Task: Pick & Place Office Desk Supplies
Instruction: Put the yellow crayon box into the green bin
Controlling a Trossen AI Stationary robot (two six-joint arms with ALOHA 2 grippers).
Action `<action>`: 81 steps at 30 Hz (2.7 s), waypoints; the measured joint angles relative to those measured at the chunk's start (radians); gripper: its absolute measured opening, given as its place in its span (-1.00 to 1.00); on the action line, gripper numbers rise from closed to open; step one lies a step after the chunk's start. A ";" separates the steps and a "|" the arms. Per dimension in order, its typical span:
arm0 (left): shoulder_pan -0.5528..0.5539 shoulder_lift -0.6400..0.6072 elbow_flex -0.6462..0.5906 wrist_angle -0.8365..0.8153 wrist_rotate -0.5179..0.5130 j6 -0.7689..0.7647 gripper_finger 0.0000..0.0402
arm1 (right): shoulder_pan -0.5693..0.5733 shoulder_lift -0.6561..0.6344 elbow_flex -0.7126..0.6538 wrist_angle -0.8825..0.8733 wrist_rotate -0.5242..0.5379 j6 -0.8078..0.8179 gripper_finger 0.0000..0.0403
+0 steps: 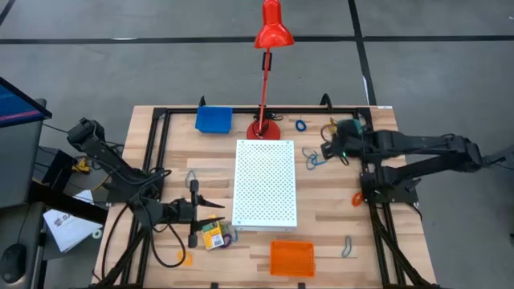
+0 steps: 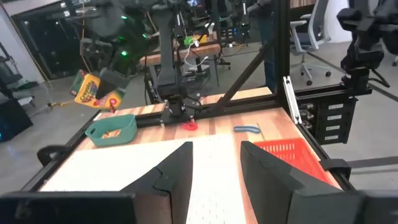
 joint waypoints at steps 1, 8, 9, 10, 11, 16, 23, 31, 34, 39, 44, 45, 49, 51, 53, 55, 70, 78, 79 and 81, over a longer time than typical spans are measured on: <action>0.000 0.000 -0.010 0.009 0.001 -0.005 -0.37 | -0.046 0.009 0.000 -0.002 -0.023 -0.022 -0.86; 0.003 0.000 -0.030 0.045 0.001 -0.001 -0.37 | -0.311 0.111 0.000 -0.050 -0.133 -0.144 -0.85; 0.003 0.000 -0.030 0.047 0.001 -0.001 -0.37 | -0.338 0.132 0.000 -0.056 -0.145 -0.155 -0.85; 0.003 0.000 -0.030 0.048 0.001 -0.001 -0.37 | -0.363 0.153 0.000 -0.067 -0.156 -0.158 -0.85; 0.003 0.000 -0.030 0.048 0.001 0.000 -0.37 | -0.385 0.174 0.000 -0.079 -0.163 -0.163 -0.85; 0.003 0.000 -0.031 0.047 0.004 0.000 -0.37 | -0.466 0.282 0.000 -0.097 -0.174 -0.184 -0.85; 0.003 0.000 -0.031 0.047 0.026 -0.001 -0.37 | -0.543 0.396 0.000 -0.098 -0.146 -0.205 -0.85; 0.003 0.000 -0.043 0.052 0.026 -0.003 -0.37 | -0.566 0.501 0.000 -0.093 -0.104 -0.212 -0.85; 0.003 0.000 -0.043 0.054 0.026 -0.005 -0.37 | -0.567 0.517 0.000 -0.090 -0.098 -0.212 -0.84; 0.003 0.000 -0.043 0.053 0.025 -0.005 -0.37 | -0.566 0.522 0.000 -0.084 -0.080 -0.232 -0.73; 0.003 0.000 -0.043 0.053 0.025 -0.005 -0.37 | -0.566 0.521 0.000 -0.090 -0.049 -0.238 -0.53; 0.003 0.000 -0.043 0.053 0.025 -0.005 -0.37 | -0.566 0.521 0.000 -0.090 -0.047 -0.238 -0.48; 0.003 0.000 -0.043 0.053 0.025 -0.005 -0.37 | -0.566 0.521 0.000 -0.086 -0.045 -0.238 -0.32; 0.003 0.000 -0.043 0.053 0.025 -0.005 -0.37 | -0.566 0.521 0.000 -0.085 -0.037 -0.238 -0.25; 0.003 0.000 -0.043 0.053 0.025 -0.006 -0.37 | -0.564 0.521 0.000 -0.085 -0.017 -0.237 -0.20; 0.003 0.000 -0.043 0.053 0.025 -0.006 -0.37 | -0.566 0.520 0.000 -0.081 -0.015 -0.237 -0.15; 0.003 0.000 -0.043 0.053 0.025 -0.006 -0.37 | -0.565 0.520 0.000 -0.013 -0.033 -0.236 -0.11; 0.003 0.001 -0.053 0.053 0.025 -0.006 -0.37 | -0.544 0.519 0.000 -0.006 -0.042 -0.226 -0.17; 0.003 0.001 -0.053 0.052 0.025 -0.006 -0.37 | -0.534 0.513 0.000 -0.002 -0.052 -0.226 -0.17; 0.003 0.001 -0.053 0.047 0.025 -0.006 -0.37 | -0.501 0.492 0.000 0.008 -0.058 -0.226 -0.17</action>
